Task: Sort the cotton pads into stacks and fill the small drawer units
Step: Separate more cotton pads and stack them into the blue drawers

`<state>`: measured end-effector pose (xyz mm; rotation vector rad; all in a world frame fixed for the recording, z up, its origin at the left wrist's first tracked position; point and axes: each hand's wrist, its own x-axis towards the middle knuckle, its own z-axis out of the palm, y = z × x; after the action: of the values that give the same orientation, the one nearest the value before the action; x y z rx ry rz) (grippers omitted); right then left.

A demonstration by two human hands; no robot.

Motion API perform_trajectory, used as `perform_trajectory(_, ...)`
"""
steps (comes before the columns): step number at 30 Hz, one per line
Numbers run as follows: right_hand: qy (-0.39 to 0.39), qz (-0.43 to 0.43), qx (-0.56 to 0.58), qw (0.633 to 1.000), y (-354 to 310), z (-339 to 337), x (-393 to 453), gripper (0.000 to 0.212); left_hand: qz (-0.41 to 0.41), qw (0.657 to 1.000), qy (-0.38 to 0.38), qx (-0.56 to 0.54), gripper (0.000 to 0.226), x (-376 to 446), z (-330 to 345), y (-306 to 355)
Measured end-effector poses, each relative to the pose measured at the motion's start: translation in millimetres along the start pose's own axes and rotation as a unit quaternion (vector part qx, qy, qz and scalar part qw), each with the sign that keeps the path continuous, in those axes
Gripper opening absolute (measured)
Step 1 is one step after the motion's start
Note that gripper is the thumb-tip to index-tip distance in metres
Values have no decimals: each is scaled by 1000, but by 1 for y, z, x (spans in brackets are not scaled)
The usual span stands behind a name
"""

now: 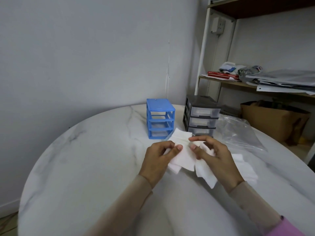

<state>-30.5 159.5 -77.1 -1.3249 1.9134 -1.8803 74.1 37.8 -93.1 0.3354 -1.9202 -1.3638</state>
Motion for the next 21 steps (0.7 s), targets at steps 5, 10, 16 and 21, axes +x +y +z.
perform_trajectory(5, -11, -8, -94, 996, 6, 3, -2, 7, -11, 1000, -27, 11, 26, -2, 0, 1)
perform_trajectory(10, 23, -4, -107, 994, 5, 0, 0, 11, -56, 998, 15, -27, 25, -2, 1, 5)
perform_trajectory(16, 79, -29, -107, 991, 4, 1, 1, 14, -26, 999, 25, -11, 45, -1, -4, 0)
perform_trajectory(21, 48, 32, 43, 997, 8, 5, 3, 13, -67, 991, 19, -118, 55, 0, -4, 2)
